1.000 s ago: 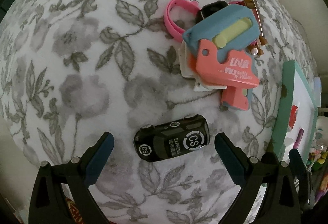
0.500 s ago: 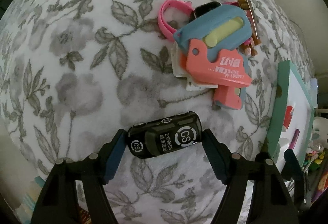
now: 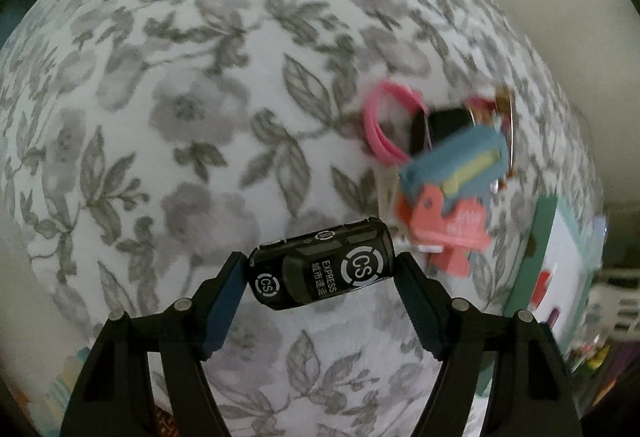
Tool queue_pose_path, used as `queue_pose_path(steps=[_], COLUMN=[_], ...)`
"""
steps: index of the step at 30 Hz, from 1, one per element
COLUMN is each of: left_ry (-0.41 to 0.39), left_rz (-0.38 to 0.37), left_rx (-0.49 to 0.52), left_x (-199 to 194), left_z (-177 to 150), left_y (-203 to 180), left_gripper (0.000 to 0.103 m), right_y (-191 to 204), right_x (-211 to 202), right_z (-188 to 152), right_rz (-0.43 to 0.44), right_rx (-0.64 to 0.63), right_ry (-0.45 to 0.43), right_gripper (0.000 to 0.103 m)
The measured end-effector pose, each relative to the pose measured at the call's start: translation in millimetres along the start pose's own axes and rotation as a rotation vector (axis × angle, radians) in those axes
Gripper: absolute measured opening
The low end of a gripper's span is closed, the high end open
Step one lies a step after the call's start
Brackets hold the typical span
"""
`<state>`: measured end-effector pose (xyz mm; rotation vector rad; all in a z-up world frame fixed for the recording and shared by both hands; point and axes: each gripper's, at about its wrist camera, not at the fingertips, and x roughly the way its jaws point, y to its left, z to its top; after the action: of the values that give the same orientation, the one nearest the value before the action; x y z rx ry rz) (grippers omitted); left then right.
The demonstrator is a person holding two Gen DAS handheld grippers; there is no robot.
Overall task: Organize rigid objects
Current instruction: 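Lift the toy car with the left gripper while the right gripper grasps the blue utility knife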
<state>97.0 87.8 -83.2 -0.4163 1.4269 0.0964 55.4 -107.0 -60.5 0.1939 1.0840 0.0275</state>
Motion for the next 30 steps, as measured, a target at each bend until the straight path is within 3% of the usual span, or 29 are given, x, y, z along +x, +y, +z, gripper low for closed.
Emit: queue_pose_path(steps=[13,30], left_ry=[-0.114,-0.077], left_rz=[0.030,-0.006], left_rx=[-0.160,-0.246], left_x=[-22,-11], left_z=[41,50], left_y=[43,70], left_gripper=[0.076,0.076], right_y=[58,101], right_x=[26,73], right_z=[33,52], right_rz=[0.028,-0.025], right_rx=[-0.147,-0.215], right_ry=[0.022,0.090], right_gripper=[0.098,0.098])
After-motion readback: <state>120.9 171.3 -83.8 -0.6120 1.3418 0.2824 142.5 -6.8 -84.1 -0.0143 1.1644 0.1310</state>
